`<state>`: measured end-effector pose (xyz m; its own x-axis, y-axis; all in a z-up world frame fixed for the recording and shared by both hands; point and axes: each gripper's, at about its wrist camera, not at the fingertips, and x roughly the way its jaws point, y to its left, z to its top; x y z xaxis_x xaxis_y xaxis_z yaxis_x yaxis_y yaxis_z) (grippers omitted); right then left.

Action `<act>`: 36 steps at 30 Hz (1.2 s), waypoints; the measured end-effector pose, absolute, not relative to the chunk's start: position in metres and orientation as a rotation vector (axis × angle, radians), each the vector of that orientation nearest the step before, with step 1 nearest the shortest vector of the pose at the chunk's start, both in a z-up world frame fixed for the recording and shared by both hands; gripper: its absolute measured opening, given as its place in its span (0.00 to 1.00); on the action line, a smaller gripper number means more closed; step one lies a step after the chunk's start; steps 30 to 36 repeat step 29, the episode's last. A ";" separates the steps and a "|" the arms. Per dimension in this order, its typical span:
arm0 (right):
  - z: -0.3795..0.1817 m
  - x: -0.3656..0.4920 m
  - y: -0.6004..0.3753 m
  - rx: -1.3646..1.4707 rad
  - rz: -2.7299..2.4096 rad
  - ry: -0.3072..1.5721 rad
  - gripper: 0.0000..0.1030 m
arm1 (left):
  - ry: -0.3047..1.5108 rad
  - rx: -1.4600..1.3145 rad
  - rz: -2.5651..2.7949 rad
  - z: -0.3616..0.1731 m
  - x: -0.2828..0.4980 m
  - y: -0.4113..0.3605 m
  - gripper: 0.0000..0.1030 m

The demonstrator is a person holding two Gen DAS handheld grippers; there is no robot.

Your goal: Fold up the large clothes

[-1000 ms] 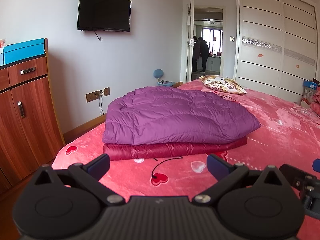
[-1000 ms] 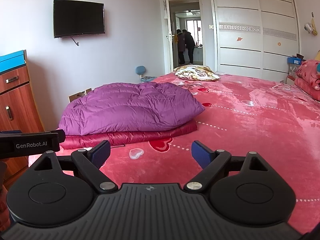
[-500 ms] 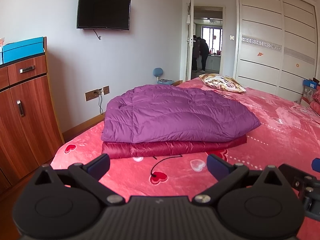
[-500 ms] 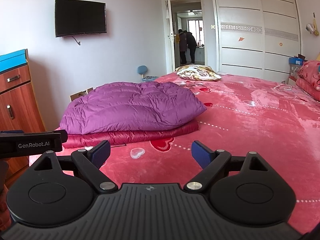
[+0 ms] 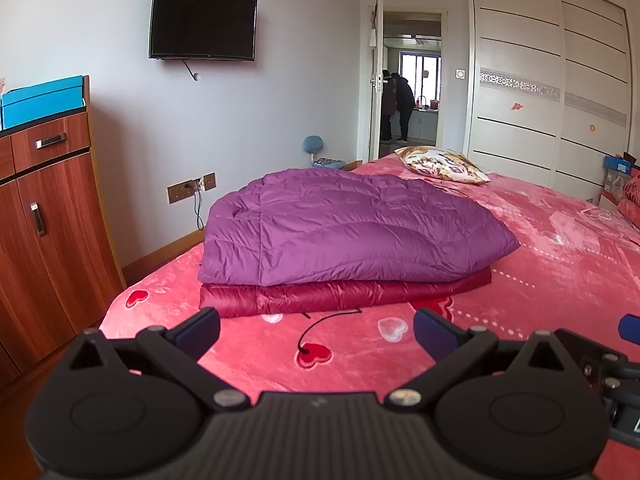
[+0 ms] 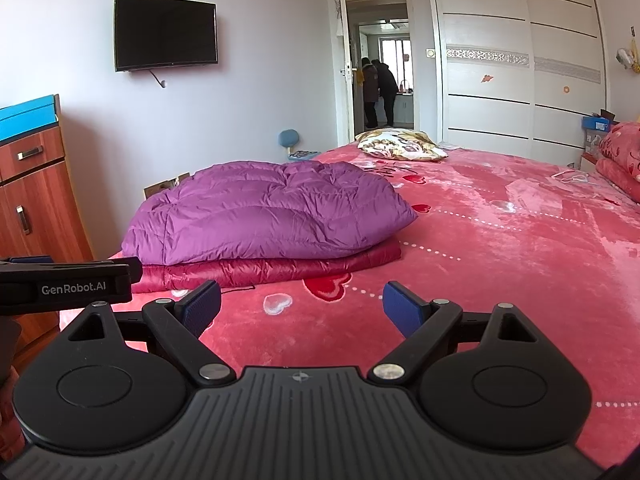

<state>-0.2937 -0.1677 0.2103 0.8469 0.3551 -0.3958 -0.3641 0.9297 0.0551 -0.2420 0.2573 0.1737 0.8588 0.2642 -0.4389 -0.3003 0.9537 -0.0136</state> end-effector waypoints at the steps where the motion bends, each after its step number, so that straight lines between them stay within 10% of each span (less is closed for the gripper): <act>1: 0.210 -0.293 -0.168 -0.021 0.379 0.414 1.00 | 0.449 -0.082 0.297 0.173 -0.242 0.257 0.99; 36: 0.200 -0.269 -0.201 0.048 0.270 0.424 1.00 | 0.509 -0.035 0.183 0.154 -0.211 0.220 0.99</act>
